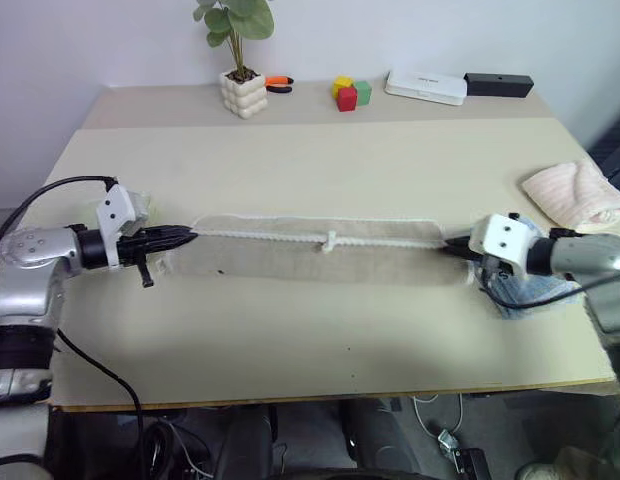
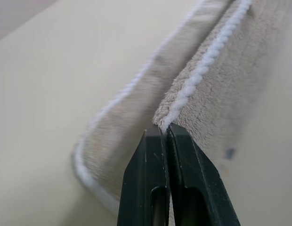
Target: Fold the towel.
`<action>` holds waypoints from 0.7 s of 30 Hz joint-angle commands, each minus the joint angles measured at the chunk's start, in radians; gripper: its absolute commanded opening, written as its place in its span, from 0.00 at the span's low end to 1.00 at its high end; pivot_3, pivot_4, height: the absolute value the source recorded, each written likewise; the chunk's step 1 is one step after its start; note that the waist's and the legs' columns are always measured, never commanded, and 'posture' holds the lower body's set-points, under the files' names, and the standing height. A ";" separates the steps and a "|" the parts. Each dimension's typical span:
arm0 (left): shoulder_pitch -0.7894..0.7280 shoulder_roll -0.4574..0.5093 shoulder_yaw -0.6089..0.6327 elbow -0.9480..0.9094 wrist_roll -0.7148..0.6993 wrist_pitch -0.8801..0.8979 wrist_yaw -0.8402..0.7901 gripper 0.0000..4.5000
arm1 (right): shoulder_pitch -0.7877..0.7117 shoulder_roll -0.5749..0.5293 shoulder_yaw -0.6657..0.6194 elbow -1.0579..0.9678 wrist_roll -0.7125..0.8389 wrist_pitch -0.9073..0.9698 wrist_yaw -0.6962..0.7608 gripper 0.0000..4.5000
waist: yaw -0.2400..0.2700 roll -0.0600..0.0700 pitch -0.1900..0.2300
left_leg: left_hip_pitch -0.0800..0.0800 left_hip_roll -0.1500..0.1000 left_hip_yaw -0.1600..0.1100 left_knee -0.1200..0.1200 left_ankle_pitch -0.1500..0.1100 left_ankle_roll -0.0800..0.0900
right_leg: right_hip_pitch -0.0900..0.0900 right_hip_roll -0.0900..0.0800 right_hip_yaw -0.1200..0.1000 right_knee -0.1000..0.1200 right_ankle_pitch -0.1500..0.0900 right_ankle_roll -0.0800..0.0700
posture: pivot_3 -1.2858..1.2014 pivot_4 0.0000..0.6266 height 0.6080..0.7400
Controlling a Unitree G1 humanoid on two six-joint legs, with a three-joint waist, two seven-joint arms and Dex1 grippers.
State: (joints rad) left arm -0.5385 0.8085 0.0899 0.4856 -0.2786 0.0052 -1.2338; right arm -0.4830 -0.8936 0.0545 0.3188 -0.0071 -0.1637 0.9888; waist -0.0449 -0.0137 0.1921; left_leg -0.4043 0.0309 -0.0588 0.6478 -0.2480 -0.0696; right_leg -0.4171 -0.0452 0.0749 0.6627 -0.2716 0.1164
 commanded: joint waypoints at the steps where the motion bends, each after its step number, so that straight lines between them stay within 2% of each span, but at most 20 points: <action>1: -0.067 -0.018 -0.007 0.099 0.045 -0.096 0.018 0.00 | -0.063 0.023 0.006 0.095 -0.030 -0.067 -0.024 0.01 | 0.000 0.000 0.000 | 0.000 0.000 0.000 0.000 0.000 0.000 | 0.000 0.000 0.000 0.000 0.000 0.000 | 0.52 0.24 1.00; 5: -0.165 -0.059 -0.028 0.253 0.092 -0.184 0.044 0.00 | -0.127 0.049 0.027 0.197 -0.083 -0.132 -0.076 0.01 | 0.002 0.000 0.000 | -0.001 0.000 0.000 0.000 0.000 0.000 | 0.000 -0.001 0.000 0.000 0.000 0.000 | 0.52 0.24 1.00; 11: -0.252 -0.110 -0.050 0.408 0.152 -0.302 0.082 0.00 | -0.153 0.069 0.054 0.233 -0.123 -0.155 -0.106 0.01 | -0.001 0.000 0.000 | 0.000 0.000 0.000 0.000 0.000 0.000 | 0.000 0.000 0.000 0.000 0.000 0.000 | 0.52 0.24 1.00; 18: -0.296 -0.135 -0.083 0.541 0.214 -0.293 0.116 0.00 | -0.161 0.095 0.049 0.253 -0.136 -0.164 -0.140 0.01 | -0.002 0.000 0.000 | 0.000 0.000 -0.001 0.000 0.000 0.000 | 0.000 0.000 0.000 0.001 0.000 0.000 | 0.52 0.24 1.00; 21: -0.317 -0.142 -0.071 0.575 0.215 -0.290 0.137 0.21 | -0.172 0.102 0.044 0.274 -0.145 -0.161 -0.165 0.20 | -0.001 0.000 0.000 | 0.000 -0.001 -0.001 0.000 0.000 0.000 | 0.000 0.000 0.000 0.001 0.000 0.000 | 0.52 0.24 1.00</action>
State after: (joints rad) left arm -0.8265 0.6612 0.0042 1.0591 -0.0664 -0.2847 -1.1134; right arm -0.6257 -0.7914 0.1151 0.5862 -0.1531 -0.3124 0.8459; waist -0.0458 -0.0136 0.1921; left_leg -0.4046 0.0303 -0.0594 0.6479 -0.2481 -0.0694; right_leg -0.4171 -0.0456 0.0746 0.6634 -0.2714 0.1167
